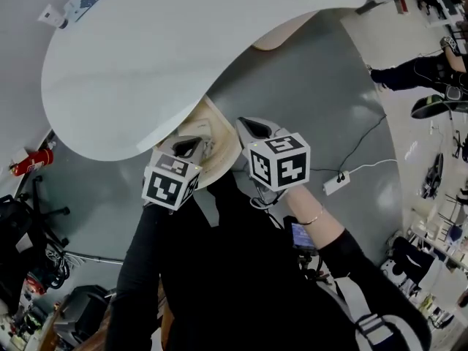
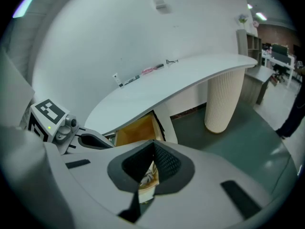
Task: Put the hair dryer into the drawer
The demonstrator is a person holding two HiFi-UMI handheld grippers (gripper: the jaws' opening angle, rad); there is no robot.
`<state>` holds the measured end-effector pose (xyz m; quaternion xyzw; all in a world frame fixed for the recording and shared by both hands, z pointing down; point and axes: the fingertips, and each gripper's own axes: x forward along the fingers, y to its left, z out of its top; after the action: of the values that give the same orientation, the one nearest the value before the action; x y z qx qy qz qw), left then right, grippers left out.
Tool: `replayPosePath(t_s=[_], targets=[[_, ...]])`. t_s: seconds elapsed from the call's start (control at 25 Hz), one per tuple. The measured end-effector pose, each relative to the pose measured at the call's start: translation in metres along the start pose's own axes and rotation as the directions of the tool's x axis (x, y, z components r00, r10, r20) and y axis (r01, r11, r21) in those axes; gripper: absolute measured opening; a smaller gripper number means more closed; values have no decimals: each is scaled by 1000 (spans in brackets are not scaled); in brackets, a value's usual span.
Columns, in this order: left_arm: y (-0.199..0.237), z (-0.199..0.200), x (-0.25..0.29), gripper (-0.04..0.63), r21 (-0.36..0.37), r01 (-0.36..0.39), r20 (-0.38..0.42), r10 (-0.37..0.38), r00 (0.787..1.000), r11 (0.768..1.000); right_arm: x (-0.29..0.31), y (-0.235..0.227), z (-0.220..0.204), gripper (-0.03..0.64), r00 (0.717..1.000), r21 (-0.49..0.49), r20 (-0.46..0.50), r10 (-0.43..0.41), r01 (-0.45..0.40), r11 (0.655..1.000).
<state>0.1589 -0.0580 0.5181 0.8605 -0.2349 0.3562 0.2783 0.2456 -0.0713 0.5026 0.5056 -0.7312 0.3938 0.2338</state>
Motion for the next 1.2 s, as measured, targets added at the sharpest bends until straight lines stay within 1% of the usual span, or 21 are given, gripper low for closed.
replayPosePath(t_s=[0.08,0.16,0.28,0.4,0.56,0.76,0.96,1.2], targets=[[-2,18,-15,9,7,-5,106,4,994,1000,-7,3,9,2,999,14,39,13,-13,1000],[-4,35,-31,9,11,-7,209,5,978,1000,-15,7,18,2,996,19,85,24,-26,999],[-8,56,-56,9,12,-16,338,11,941,1000,-31,12,36,2,987,12,159,24,-26,1000],[-9,72,-78,9,-7,-19,427,20,904,1000,-43,17,45,2,977,-9,209,31,-30,1000],[-5,86,-101,9,-53,-7,508,33,861,999,-56,25,55,2,965,-55,259,43,-29,998],[-1,99,-127,8,-82,-16,577,61,815,996,-78,39,75,2,940,-140,336,62,-15,990],[3,109,-156,9,-93,-58,647,105,755,994,-98,54,91,2,905,-197,415,100,-18,980],[5,119,-191,9,-103,-140,715,171,678,985,-128,70,109,2,862,-253,493,120,11,967]])
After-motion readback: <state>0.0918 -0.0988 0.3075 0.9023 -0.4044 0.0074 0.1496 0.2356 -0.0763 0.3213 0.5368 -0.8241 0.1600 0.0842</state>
